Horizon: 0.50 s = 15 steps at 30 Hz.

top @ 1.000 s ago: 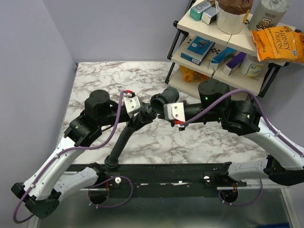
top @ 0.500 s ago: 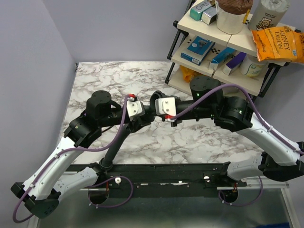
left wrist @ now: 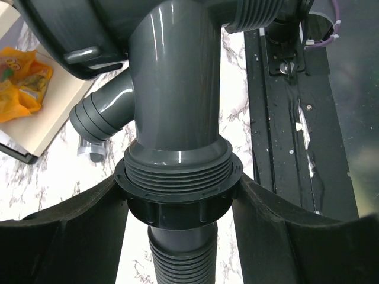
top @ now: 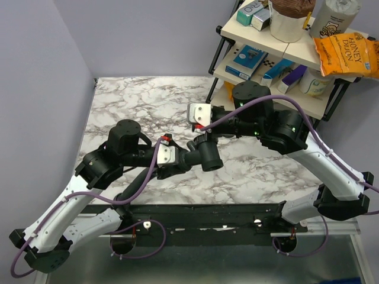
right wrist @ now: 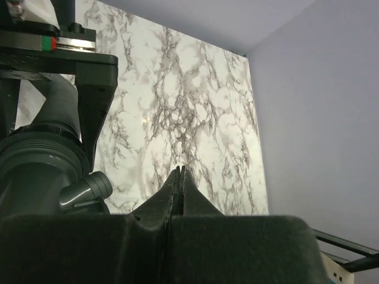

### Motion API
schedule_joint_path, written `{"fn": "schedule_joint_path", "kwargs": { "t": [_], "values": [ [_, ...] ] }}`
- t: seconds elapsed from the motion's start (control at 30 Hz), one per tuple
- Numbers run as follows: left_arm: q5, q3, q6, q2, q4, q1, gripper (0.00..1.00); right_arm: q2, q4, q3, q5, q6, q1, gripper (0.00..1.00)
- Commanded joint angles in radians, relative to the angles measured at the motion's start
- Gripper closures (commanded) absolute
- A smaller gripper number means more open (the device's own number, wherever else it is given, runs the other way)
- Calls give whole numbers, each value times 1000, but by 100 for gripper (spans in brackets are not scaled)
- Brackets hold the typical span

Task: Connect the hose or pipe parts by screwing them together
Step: Install the adaptor on the pipeline.

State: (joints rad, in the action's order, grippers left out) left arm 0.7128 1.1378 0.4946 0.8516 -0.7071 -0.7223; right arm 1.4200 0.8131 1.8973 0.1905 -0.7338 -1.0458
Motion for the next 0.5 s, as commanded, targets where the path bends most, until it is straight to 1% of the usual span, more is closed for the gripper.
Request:
{"fn": "schedule_joint_path", "kwargs": {
  "t": [0.0, 0.27, 0.47],
  "values": [
    [28, 36, 24, -26, 37, -6, 100, -35, 35, -12, -5, 17, 10, 99],
    [-22, 36, -10, -29, 93, -6, 100, -137, 34, -130, 70, 43, 12, 99],
    [-12, 37, -19, -25, 90, -6, 100, -171, 28, -161, 81, 53, 13, 99]
  ]
}}
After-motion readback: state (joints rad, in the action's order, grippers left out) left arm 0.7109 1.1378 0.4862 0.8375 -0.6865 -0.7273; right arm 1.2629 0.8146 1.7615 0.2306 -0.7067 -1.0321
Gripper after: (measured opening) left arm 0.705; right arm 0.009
